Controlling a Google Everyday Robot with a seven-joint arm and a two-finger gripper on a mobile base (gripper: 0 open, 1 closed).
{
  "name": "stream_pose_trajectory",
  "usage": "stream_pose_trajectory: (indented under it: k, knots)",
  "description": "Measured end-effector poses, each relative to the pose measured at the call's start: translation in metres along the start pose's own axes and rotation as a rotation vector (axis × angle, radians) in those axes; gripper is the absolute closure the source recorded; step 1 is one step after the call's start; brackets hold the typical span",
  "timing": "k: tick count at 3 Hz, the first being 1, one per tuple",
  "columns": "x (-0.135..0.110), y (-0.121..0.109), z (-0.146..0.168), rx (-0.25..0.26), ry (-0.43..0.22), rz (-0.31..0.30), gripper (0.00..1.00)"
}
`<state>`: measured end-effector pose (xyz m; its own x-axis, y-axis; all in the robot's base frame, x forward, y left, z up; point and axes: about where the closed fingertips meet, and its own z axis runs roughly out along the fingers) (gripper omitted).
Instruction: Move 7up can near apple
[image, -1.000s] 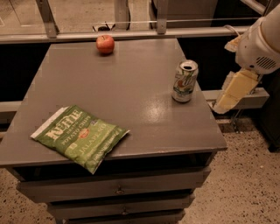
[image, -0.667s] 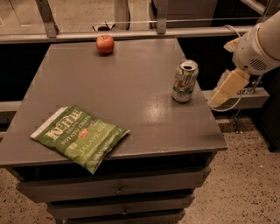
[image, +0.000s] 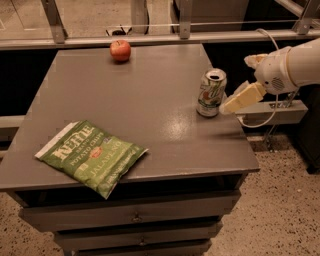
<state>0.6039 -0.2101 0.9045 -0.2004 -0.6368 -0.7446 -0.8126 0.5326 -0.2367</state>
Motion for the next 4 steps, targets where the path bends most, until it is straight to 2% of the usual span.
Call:
stream_pose_trajectory:
  k: [1,2,3,4]
  knots:
    - [-0.005,-0.008,0.026,-0.025,-0.148,0.078,0.00]
    - [-0.013,-0.005,0.049,-0.067,-0.232,0.138,0.03]
    - [-0.018,0.001,0.061,-0.104,-0.272,0.172,0.33]
    - [-0.041,-0.015,0.041,-0.071,-0.317,0.138,0.64]
